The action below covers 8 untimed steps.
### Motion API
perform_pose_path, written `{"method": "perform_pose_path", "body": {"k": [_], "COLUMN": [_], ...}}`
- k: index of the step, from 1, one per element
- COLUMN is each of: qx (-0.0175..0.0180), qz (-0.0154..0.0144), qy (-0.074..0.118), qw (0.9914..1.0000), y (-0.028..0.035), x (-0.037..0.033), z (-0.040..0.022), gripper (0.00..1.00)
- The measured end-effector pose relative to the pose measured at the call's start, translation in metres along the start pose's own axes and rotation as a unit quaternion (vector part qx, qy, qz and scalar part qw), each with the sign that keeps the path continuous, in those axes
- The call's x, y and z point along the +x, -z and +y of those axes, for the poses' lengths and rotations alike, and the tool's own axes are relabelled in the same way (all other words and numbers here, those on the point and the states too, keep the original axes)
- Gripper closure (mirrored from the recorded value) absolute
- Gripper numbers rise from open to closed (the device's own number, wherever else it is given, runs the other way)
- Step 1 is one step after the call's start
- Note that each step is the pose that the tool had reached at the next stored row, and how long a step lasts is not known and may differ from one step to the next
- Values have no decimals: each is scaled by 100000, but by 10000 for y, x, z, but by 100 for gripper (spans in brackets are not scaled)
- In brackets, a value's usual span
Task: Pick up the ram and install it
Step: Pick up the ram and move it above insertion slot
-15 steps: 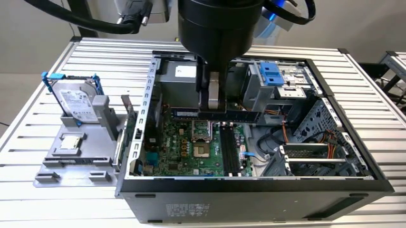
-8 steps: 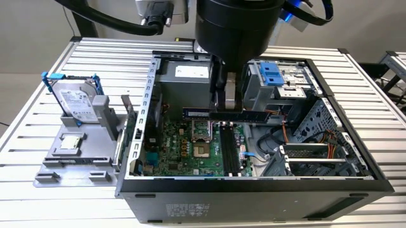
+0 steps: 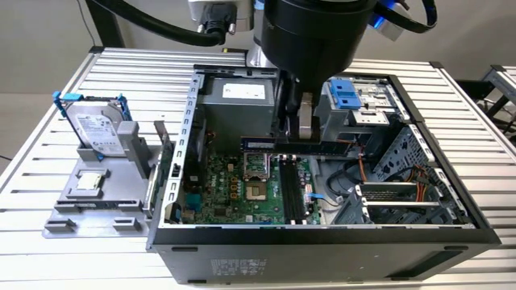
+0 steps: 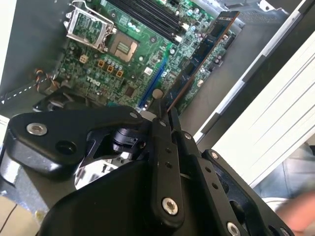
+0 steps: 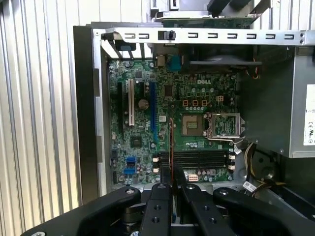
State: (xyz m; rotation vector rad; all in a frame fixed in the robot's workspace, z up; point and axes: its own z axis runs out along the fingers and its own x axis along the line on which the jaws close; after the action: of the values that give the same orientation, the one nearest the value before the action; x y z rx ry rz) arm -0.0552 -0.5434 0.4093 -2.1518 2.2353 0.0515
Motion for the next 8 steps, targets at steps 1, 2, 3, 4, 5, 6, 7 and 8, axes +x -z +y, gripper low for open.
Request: {"method": "perform_pose_path", "body": {"k": [1, 2, 3, 4, 5, 6, 7, 8], "qx": [-1, -1, -2, -1, 0, 0, 0, 0], "qz": [0, -1, 0, -3, -2, -3, 0, 0], "qy": [2, 0, 1, 0, 4, 2, -1, -2], "qw": [100000, 100000, 100000, 100000, 100000, 100000, 100000, 100000], "y": [0, 0, 0, 0, 0, -1, -1, -1], "x": [-1, -1, -2, -2, -3, -3, -4, -5], "z": [-14, -29, -45, -61, -77, -93, -108, -123], "gripper": [100, 100, 100, 100, 100, 100, 100, 100]}}
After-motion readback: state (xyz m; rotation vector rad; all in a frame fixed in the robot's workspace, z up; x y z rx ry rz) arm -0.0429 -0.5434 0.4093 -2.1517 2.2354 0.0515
